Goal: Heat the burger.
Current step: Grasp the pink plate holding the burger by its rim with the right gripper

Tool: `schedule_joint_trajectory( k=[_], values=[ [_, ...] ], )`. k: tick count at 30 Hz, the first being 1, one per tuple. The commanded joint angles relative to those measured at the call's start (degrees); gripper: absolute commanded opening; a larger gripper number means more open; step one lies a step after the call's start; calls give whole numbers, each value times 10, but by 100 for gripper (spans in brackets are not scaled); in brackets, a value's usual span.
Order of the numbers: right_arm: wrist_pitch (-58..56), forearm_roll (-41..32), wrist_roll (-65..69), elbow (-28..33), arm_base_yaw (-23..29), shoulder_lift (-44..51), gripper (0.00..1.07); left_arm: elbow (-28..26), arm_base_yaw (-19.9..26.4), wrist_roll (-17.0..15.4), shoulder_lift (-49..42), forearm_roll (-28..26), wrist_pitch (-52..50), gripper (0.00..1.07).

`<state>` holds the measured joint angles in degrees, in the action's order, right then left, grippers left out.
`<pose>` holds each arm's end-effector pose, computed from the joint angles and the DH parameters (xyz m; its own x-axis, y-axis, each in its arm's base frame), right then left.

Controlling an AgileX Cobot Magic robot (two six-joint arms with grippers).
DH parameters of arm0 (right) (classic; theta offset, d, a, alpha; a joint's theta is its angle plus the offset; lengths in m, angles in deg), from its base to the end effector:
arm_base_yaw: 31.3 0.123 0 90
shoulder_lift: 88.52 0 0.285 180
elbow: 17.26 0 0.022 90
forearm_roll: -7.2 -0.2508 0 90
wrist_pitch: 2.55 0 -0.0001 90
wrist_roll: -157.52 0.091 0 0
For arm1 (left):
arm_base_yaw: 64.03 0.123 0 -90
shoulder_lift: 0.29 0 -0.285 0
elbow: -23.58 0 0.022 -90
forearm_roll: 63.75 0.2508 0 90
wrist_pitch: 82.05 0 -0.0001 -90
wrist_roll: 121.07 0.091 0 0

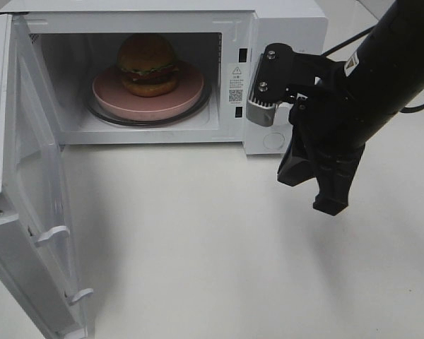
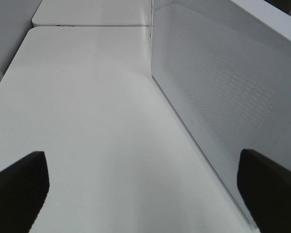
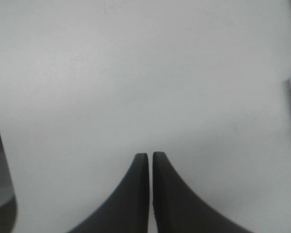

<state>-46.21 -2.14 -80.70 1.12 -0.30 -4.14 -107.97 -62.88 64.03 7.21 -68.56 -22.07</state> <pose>0.2526 0.1637 0.2413 -0.0637 -0.9447 -0.3216 -0.9604 0.1457 -0.2376 -0.0053 -0.0067 0.2792 -0.4332 0.0381 -0.9005 0.0657 0.9978 0.0106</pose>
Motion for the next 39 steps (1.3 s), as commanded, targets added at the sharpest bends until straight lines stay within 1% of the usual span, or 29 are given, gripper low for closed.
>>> schedule_joint_trajectory(
  k=[1,2,3,4,5,7,9,10,11,12,13,14,15,16,17,18,19,20,21,22,25,26,29,31,32,34,37,39],
  values=[
    [10,2,-172,-8,-3,4,7,2,2,-1,-11,-6,-7,103],
    [10,2,-172,-8,-3,4,7,2,2,-1,-11,-6,-7,103],
    [22,3,-241,-8,-3,4,8,2,2,-1,-11,-6,-7,103],
    [22,3,-241,-8,-3,4,8,2,2,-1,-11,-6,-7,103],
    [29,9,-285,-8,-3,4,9,2,2,-1,-11,-6,-7,103],
    [34,13,-297,-8,-3,4,10,2,2,-1,-11,-6,-7,103],
    [55,42,-304,-8,-2,4,17,2,2,-1,-11,-6,-7,103],
    [55,42,-304,-8,-2,4,17,2,2,-1,-11,-6,-7,103],
    [68,78,-297,-9,9,4,28,2,2,-1,-11,-6,-7,103],
    [69,101,-289,-10,14,4,34,2,2,-1,-11,-6,-7,103],
    [69,101,-289,-10,14,4,34,2,2,-1,-11,-6,-7,103],
    [76,133,-254,-14,28,4,48,2,2,-1,-11,-6,-7,103],
    [80,167,-205,-20,42,4,66,2,2,-1,-11,-6,-7,103],
    [80,167,-205,-20,42,4,66,2,2,-1,-11,-6,-7,103],
    [82,182,-182,-22,50,4,72,2,2,-1,-11,-6,-7,103],
    [82,182,-182,-22,50,4,72,2,2,-1,-11,-6,-7,103],
    [103,215,-122,-26,64,2,86,2,2,-1,-11,-6,-7,103],
    [111,224,-98,-28,67,0,91,2,2,-1,-11,-6,-7,103],
    [111,224,-98,-28,67,0,91,2,2,-1,-11,-6,-7,103],
    [120,246,-55,-33,76,-5,95,2,2,-1,-11,-6,-7,103],
    [123,261,-46,-45,89,-19,95,2,2,-1,-11,-6,-7,103],
    [125,261,-46,-56,93,-31,94,2,2,-1,-11,-6,-7,103],
    [126,261,-46,-63,97,-38,94,2,2,-1,-11,-6,-7,103],
    [131,265,-45,-84,100,-60,93,2,2,-1,-11,-6,-7,103],
    [131,265,-45,-84,100,-60,93,2,2,-1,-11,-6,-7,103],
    [143,276,-33,-115,104,-92,93,2,2,-1,-11,-6,-7,103],
    [146,276,-28,-123,104,-101,92,2,2,-1,-11,-6,-7,103],
    [162,274,-26,-148,104,-132,92,2,2,-1,-11,-6,-7,103]
  ],
)
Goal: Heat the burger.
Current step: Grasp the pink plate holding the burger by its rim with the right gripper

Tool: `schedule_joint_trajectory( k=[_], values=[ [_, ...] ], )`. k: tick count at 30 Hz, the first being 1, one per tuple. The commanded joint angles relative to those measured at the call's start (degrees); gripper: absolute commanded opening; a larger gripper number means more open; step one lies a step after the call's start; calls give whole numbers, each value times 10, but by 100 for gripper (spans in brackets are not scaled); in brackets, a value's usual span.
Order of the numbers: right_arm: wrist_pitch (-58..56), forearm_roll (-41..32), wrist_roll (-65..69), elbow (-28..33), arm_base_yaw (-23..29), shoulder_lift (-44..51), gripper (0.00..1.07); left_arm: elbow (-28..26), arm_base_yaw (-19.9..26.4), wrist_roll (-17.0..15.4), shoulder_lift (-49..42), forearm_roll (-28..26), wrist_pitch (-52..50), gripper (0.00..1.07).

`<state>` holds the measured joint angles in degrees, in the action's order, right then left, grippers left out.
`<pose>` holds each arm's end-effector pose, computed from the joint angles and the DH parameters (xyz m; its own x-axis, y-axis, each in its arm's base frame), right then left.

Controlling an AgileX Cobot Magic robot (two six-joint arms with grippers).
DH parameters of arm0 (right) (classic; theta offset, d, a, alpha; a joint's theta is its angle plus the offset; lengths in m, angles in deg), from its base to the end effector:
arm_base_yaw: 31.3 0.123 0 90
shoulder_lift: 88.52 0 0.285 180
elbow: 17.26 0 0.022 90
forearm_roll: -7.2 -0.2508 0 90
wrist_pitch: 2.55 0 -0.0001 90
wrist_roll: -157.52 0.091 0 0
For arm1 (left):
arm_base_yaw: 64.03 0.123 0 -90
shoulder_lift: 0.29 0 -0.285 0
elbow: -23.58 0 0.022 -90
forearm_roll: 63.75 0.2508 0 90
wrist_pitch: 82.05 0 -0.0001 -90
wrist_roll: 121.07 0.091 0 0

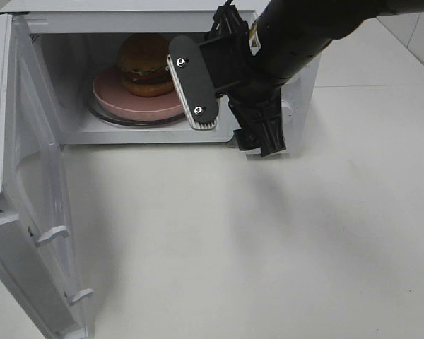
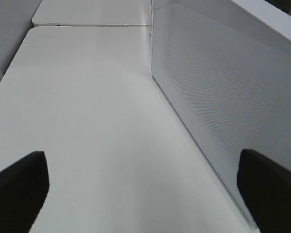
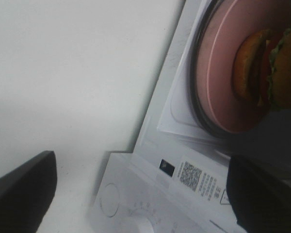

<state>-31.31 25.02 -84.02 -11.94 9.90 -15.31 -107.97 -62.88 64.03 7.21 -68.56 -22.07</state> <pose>0.2956 0.2409 0.2531 0.4392 -0.8978 -0.0329 -0.6874 -0.3123 -0.6557 -0.0053 -0.0067 0.2792 -0.4332 0.0381 -0.9005 0.0657 0.9978 0.0106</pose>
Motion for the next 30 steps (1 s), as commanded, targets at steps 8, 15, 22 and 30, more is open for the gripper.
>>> schedule_joint_trajectory(
  k=[8,15,22,30],
  values=[
    [38,-5,7,-50,2,-72,91,2,2,-1,-11,-6,-7,103],
    [57,-10,7,-90,7,-117,89,2,2,-1,-11,-6,-7,103],
    [62,-10,7,-145,7,-178,88,2,2,-1,-11,-6,-7,103],
    [64,-13,7,-192,6,-227,87,2,2,-1,-11,-6,-7,103]
  ],
)
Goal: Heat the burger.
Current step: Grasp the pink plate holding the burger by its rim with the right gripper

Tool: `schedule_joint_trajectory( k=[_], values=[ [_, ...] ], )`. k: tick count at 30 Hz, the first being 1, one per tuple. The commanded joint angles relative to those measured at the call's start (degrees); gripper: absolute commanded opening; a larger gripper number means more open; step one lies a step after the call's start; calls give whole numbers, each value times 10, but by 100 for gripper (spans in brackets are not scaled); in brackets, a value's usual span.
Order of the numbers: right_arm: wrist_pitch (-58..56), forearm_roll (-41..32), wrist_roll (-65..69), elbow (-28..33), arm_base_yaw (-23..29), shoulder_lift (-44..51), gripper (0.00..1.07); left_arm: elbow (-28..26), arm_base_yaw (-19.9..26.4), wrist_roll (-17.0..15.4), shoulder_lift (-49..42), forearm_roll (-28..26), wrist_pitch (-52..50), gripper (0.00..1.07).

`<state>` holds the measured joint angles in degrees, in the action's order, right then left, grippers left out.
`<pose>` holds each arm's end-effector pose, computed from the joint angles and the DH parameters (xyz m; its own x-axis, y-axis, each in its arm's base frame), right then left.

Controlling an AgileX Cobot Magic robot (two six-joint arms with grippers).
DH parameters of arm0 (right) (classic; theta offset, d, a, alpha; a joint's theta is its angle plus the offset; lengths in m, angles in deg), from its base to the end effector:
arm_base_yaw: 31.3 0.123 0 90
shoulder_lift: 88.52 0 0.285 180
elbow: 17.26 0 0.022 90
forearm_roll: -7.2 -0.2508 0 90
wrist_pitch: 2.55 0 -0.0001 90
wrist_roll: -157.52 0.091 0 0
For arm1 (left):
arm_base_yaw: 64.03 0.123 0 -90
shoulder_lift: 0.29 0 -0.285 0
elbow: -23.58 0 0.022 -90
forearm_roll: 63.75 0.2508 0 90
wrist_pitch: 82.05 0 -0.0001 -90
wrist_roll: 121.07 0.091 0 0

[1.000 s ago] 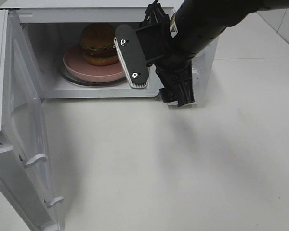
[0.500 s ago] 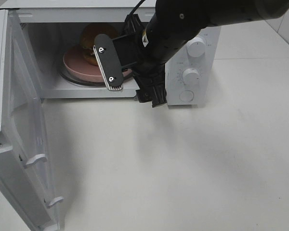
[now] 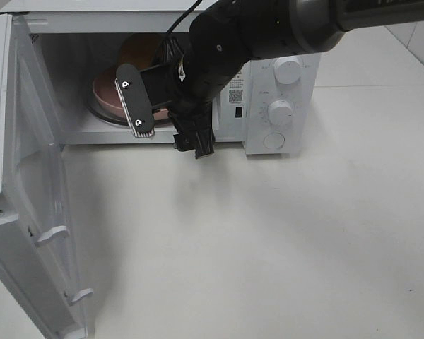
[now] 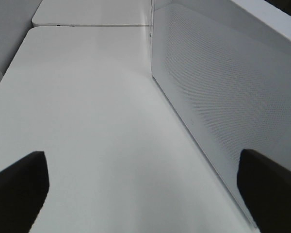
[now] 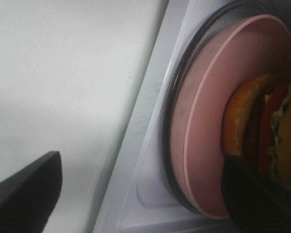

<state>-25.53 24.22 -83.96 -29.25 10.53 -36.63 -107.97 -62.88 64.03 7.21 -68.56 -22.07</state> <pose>0.3579 0.3063 0.1891 0.4679 -0.8814 -0.0644 -0.6757 -0.3098 -0.6690 -0.0053 -0.0067 0.2792 -0.4332 0.0381 -0.9005 0.0657 0.9978 0.0106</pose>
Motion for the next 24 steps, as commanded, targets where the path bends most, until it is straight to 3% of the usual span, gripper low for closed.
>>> schedule_joint_trajectory(
  k=[1,24],
  values=[
    [6,-5,6,-34,-6,-28,86,2,2,-1,-11,-6,-7,103],
    [0,-23,8,-188,-36,-166,81,2,2,-1,-11,-6,-7,103]
  ],
)
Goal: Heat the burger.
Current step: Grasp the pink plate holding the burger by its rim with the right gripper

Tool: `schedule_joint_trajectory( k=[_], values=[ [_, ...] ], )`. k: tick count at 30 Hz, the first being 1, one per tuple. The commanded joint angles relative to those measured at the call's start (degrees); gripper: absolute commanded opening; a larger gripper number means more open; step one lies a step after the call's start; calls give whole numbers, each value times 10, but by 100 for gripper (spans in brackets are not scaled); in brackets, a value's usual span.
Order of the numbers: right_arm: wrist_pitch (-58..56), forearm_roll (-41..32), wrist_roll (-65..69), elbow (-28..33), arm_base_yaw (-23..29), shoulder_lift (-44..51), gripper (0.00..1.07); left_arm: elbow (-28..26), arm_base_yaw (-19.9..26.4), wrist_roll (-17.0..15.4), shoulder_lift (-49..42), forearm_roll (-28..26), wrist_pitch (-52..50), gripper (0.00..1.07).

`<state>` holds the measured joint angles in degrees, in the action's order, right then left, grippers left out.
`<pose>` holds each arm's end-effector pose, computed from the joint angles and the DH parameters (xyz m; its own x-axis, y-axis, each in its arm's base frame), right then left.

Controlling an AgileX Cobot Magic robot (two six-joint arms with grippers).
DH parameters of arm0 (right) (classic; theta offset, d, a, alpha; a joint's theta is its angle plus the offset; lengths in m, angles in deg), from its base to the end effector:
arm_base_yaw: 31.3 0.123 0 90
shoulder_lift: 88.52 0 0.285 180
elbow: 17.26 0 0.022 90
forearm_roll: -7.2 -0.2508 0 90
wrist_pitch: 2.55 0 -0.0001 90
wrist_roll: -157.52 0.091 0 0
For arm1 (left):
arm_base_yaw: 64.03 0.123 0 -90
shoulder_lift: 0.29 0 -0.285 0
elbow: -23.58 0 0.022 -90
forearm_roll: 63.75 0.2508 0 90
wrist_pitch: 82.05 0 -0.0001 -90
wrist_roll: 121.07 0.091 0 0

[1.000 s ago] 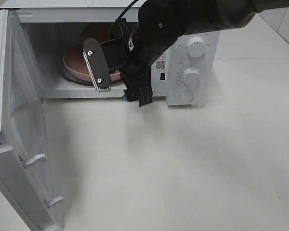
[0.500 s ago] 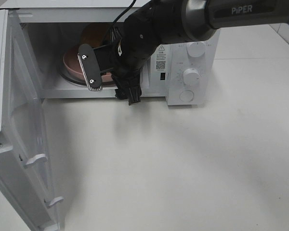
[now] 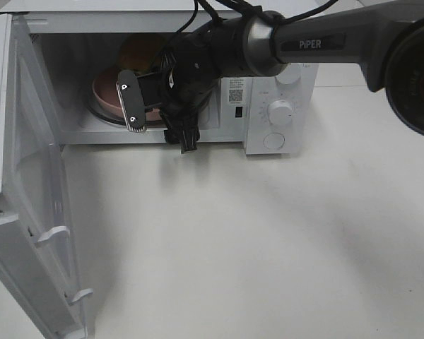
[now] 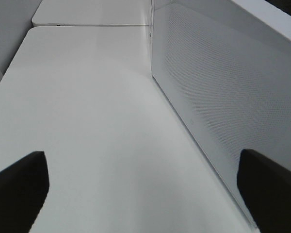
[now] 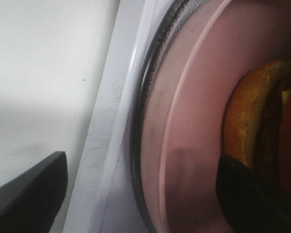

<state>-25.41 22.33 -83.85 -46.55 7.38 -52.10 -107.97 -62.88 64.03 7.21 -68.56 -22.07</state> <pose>0.4190 0.3236 0.1434 0.4058 -0.9081 -0.1031 -0.6906 -0.2308 -0.6854 -0.0053 -0.0067 0.2792 -0.4332 0.0381 -0.9005 0.0657 0.9978 0.0106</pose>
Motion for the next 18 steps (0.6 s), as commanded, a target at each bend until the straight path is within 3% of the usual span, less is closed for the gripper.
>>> schedule_joint_trajectory(
  k=[1,14,16,18],
  values=[
    [-1,-5,7,-15,-5,-11,81,2,2,-1,-11,-6,-7,103],
    [3,-25,7,-31,-9,-36,69,2,2,-1,-11,-6,-7,103],
    [5,-30,6,-31,-9,-36,50,2,2,-1,-11,-6,-7,103],
    [5,-30,6,-31,-8,-36,44,2,2,-1,-11,-6,-7,103]
  ],
)
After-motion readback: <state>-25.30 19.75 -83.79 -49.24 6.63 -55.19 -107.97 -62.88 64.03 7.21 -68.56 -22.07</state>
